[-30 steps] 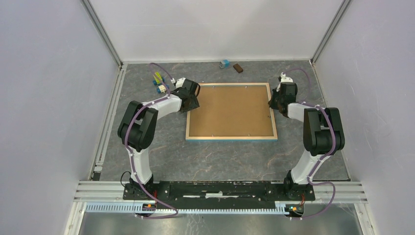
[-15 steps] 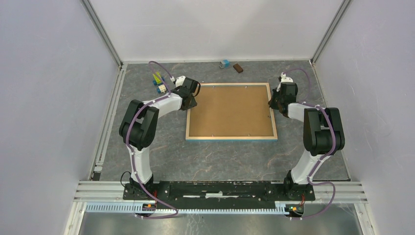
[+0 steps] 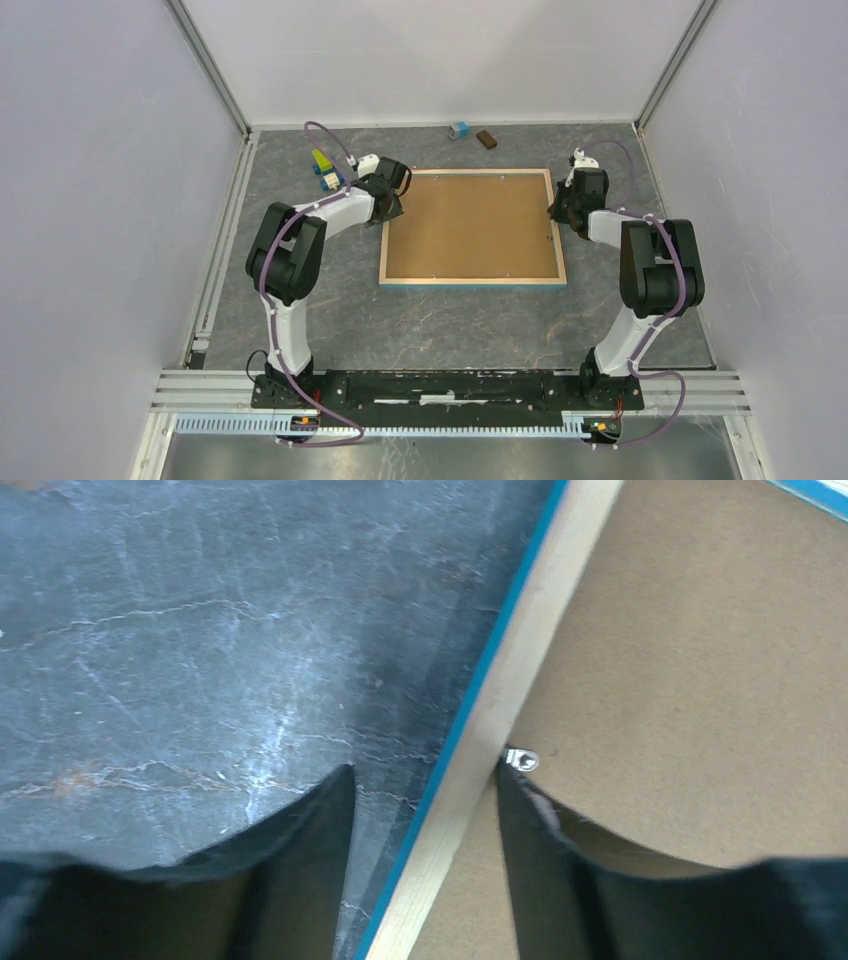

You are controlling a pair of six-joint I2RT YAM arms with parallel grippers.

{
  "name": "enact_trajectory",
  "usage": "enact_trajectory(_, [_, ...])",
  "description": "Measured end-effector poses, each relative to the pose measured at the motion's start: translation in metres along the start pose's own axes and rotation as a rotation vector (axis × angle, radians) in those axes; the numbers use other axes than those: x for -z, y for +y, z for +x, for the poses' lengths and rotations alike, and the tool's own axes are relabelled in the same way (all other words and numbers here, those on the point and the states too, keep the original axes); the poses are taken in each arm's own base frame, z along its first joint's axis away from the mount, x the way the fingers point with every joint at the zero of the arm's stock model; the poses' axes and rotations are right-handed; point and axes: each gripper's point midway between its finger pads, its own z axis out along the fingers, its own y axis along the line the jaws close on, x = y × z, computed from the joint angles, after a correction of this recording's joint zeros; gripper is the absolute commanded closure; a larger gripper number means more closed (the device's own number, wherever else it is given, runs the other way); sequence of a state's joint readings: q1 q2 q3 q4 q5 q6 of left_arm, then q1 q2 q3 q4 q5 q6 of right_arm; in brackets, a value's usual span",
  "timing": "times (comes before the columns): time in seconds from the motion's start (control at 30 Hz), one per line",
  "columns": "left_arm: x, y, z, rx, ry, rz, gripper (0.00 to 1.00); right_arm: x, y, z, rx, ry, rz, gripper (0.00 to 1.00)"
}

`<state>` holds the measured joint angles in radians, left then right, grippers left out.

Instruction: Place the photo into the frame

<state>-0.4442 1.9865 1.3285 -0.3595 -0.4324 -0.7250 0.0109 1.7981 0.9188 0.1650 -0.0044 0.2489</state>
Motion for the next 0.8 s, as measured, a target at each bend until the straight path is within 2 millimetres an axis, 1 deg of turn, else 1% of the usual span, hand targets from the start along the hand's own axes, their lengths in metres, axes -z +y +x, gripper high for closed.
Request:
enact_trajectory(0.07, [-0.002,0.003,-0.003,-0.003,-0.006,-0.023,0.32,-0.001,0.000,-0.001,0.000,-0.007,-0.001,1.00])
enact_trajectory(0.13, [-0.004,0.004,-0.006,-0.001,-0.012,-0.034,0.33,-0.002,0.000,-0.002,0.000,-0.011,-0.003,1.00])
enact_trajectory(0.33, [-0.004,0.004,-0.006,0.017,-0.012,-0.040,0.45,-0.002,0.001,-0.002,0.000,-0.012,-0.004,1.00])
enact_trajectory(0.43, [-0.005,0.001,-0.005,0.027,-0.020,-0.027,0.46,-0.002,0.001,-0.002,0.000,-0.012,-0.005,1.00])
enact_trajectory(0.57, [-0.003,0.003,-0.004,0.053,-0.047,-0.004,0.37,-0.002,0.002,-0.003,0.000,-0.013,-0.009,1.00])
enact_trajectory(0.67, [0.003,0.012,0.003,0.061,-0.050,0.008,0.35,-0.002,0.004,-0.002,0.001,-0.011,-0.024,1.00])
enact_trajectory(0.8, [0.014,0.022,0.018,0.066,-0.026,0.049,0.30,-0.003,0.006,-0.002,0.004,-0.010,-0.030,1.00])
